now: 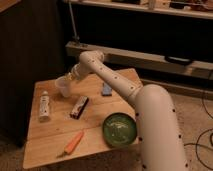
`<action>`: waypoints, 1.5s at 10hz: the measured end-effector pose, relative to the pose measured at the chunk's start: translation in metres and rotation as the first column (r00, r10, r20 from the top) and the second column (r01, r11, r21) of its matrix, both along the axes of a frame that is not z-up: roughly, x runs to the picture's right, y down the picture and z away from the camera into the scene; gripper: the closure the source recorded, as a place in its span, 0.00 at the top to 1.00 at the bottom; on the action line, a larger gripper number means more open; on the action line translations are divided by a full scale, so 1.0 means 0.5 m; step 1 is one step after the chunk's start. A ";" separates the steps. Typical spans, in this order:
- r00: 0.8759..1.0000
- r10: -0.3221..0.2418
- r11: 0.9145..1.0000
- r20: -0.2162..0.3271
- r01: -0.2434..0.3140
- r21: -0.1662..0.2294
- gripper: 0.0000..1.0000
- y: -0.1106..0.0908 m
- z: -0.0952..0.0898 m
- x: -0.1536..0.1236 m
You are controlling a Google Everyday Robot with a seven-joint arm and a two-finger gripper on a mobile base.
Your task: Place the ceramic cup in the ceramic bowl
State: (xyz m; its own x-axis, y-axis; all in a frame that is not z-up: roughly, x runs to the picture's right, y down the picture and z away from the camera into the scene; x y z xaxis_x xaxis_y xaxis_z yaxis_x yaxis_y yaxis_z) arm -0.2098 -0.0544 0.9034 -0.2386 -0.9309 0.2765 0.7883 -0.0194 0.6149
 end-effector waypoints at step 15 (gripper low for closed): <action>0.974 0.077 0.996 -0.213 -0.084 -0.024 0.00 -0.052 -0.180 0.201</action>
